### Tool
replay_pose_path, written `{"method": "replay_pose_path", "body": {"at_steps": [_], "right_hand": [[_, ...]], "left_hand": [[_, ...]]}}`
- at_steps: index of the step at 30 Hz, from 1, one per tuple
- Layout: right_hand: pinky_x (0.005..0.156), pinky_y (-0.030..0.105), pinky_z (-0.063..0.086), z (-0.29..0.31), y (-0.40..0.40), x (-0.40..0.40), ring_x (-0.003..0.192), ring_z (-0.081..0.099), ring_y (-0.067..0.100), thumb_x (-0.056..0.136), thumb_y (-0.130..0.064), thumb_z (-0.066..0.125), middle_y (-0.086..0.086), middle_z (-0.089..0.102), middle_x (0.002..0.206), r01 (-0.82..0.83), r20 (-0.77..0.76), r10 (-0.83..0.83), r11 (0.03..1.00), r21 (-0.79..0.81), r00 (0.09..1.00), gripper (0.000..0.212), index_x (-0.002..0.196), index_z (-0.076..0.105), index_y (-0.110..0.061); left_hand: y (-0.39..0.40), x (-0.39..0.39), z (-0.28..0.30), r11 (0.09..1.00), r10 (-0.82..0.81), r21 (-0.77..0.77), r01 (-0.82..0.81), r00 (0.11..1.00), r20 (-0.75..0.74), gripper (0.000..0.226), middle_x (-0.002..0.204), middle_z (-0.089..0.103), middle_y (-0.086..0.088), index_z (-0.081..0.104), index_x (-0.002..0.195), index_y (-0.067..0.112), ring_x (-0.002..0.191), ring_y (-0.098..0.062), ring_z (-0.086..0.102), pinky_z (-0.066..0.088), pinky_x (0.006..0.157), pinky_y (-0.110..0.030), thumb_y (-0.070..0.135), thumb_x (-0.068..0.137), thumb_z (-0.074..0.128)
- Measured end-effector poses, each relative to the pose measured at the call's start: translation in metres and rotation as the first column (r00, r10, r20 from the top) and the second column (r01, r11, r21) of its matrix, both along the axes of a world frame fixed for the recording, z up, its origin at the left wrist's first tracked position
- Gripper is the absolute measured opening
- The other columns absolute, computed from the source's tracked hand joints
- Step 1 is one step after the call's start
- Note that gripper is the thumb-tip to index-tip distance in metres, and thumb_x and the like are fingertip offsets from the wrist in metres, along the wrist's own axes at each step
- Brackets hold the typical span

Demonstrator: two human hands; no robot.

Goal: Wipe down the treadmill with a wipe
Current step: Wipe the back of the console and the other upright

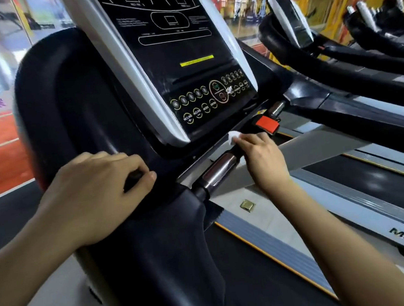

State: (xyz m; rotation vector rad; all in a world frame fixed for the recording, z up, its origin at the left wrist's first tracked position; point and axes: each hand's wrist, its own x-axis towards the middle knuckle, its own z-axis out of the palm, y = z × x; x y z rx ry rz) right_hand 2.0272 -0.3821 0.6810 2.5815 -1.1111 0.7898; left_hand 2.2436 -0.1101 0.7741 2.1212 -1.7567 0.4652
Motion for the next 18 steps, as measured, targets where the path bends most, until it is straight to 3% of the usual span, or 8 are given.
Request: {"method": "replay_pose_path", "body": {"at_steps": [2, 4, 7, 9, 11, 15, 18], "right_hand": [[0.089, 0.044, 0.048, 0.0, -0.001, 0.003, 0.1, 0.054, 0.036, 0.086, 0.005, 0.06, 0.014, 0.064, 0.117, 0.069, -0.005, -0.069, 0.997, 0.019, 0.998, 0.053, 0.137, 0.059, -0.009], [0.085, 0.041, 0.048, 0.002, 0.002, 0.002, 0.1, 0.055, 0.037, 0.086, 0.013, 0.056, 0.015, 0.06, 0.114, 0.047, 0.154, -0.069, 0.989, 0.142, 0.986, 0.055, 0.136, 0.06, -0.008], [0.08, 0.034, 0.048, 0.004, 0.01, -0.001, 0.096, 0.063, 0.032, 0.093, 0.005, 0.055, 0.012, 0.063, 0.11, -0.098, 0.361, 0.009, 0.968, 0.23, 0.932, 0.037, 0.123, 0.071, -0.011], [0.082, 0.029, 0.049, 0.001, 0.019, -0.007, 0.093, 0.065, 0.022, 0.092, 0.003, 0.058, 0.007, 0.065, 0.107, -0.222, 0.379, 0.135, 0.955, 0.196, 0.916, 0.033, 0.117, 0.074, -0.013], [0.085, 0.023, 0.048, 0.003, 0.018, -0.017, 0.095, 0.064, 0.016, 0.091, 0.003, 0.059, 0.002, 0.067, 0.108, -0.261, 0.412, 0.155, 0.941, 0.214, 0.898, 0.034, 0.114, 0.075, -0.015], [0.09, 0.034, 0.047, 0.002, -0.006, -0.016, 0.104, 0.061, 0.029, 0.089, 0.001, 0.055, 0.008, 0.068, 0.112, -0.052, 0.465, -0.038, 0.982, 0.181, 0.884, 0.039, 0.121, 0.071, -0.013], [0.089, 0.038, 0.049, -0.012, 0.013, 0.004, 0.101, 0.058, 0.027, 0.089, 0.009, 0.054, 0.006, 0.064, 0.108, -0.047, 0.474, -0.066, 0.974, 0.221, 0.878, 0.047, 0.128, 0.069, -0.012]], "left_hand": [[0.001, -0.003, 0.001, 0.999, 0.039, 0.004, -0.039, 0.999, 0.011, 0.04, 0.076, 0.052, 0.025, 0.065, 0.096, 0.044, 0.075, -0.007, 0.044, 0.029, 0.069, -0.028, 0.068, 0.094, 0.033], [0.002, -0.003, 0.002, 0.997, 0.07, 0.02, -0.07, 0.997, -0.014, 0.036, 0.075, 0.048, 0.028, 0.064, 0.097, 0.046, 0.078, -0.008, 0.045, 0.03, 0.071, -0.029, 0.068, 0.092, 0.036], [0.001, -0.002, 0.002, 0.996, 0.087, 0.015, -0.087, 0.995, -0.043, 0.035, 0.08, 0.057, 0.025, 0.064, 0.096, 0.048, 0.082, -0.01, 0.052, 0.031, 0.071, -0.031, 0.07, 0.09, 0.037], [0.001, -0.002, 0.001, 0.996, 0.093, 0.014, -0.092, 0.994, -0.059, 0.033, 0.081, 0.059, 0.026, 0.064, 0.096, 0.048, 0.084, -0.012, 0.056, 0.033, 0.07, -0.031, 0.07, 0.089, 0.04], [0.001, -0.002, 0.001, 0.995, 0.098, -0.001, -0.098, 0.993, -0.059, 0.031, 0.08, 0.06, 0.026, 0.064, 0.096, 0.049, 0.084, -0.012, 0.057, 0.033, 0.069, -0.031, 0.069, 0.089, 0.042], [0.0, -0.002, 0.001, 0.994, 0.108, 0.003, -0.108, 0.991, -0.074, 0.026, 0.084, 0.063, 0.027, 0.063, 0.094, 0.051, 0.084, -0.01, 0.059, 0.035, 0.069, -0.03, 0.067, 0.09, 0.044], [0.002, -0.002, 0.002, 0.995, 0.1, 0.006, -0.099, 0.99, -0.104, 0.021, 0.081, 0.063, 0.029, 0.063, 0.093, 0.052, 0.082, -0.008, 0.06, 0.04, 0.066, -0.03, 0.064, 0.092, 0.046]]}}
